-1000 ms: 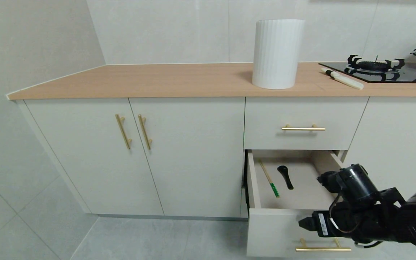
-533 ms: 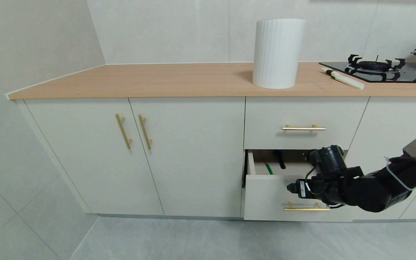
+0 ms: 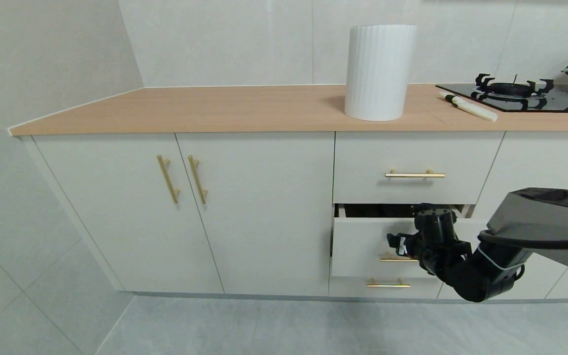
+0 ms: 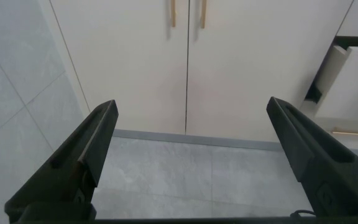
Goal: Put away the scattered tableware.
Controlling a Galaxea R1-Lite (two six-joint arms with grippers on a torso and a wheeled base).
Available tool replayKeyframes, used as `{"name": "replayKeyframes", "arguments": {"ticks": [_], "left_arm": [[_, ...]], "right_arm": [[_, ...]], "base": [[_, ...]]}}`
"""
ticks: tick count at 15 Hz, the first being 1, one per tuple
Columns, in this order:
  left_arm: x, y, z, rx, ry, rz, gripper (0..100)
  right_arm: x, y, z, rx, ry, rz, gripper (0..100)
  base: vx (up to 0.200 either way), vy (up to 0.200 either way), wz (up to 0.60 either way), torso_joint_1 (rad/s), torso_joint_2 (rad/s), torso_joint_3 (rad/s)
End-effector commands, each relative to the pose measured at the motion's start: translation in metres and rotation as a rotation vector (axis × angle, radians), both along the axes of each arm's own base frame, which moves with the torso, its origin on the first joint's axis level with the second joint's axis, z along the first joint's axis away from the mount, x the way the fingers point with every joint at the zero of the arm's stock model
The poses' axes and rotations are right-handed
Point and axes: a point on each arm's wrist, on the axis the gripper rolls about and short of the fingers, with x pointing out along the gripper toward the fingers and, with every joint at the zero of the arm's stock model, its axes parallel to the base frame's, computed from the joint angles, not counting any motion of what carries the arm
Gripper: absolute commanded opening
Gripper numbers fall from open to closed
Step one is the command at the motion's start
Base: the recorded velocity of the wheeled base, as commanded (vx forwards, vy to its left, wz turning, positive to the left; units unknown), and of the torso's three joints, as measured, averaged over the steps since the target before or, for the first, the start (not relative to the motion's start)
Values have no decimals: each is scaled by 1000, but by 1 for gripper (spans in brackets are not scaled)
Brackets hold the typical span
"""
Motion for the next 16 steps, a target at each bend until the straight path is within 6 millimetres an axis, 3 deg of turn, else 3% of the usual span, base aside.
{"name": "replayKeyframes", "arguments": {"ticks": [1, 11, 16], "left_arm": [[0, 0, 0, 1, 0, 2, 100], [0, 0, 0, 1, 0, 2, 100], [0, 0, 0, 1, 0, 2, 100]], "right_arm": [[11, -4, -16, -3, -1, -30, 100], [52, -13, -15, 114, -127, -146, 100], [63, -17, -12, 151, -163, -169, 100]], "base": [[0, 0, 0, 0, 0, 0], [0, 0, 0, 0, 0, 0], [0, 0, 0, 0, 0, 0]]}}
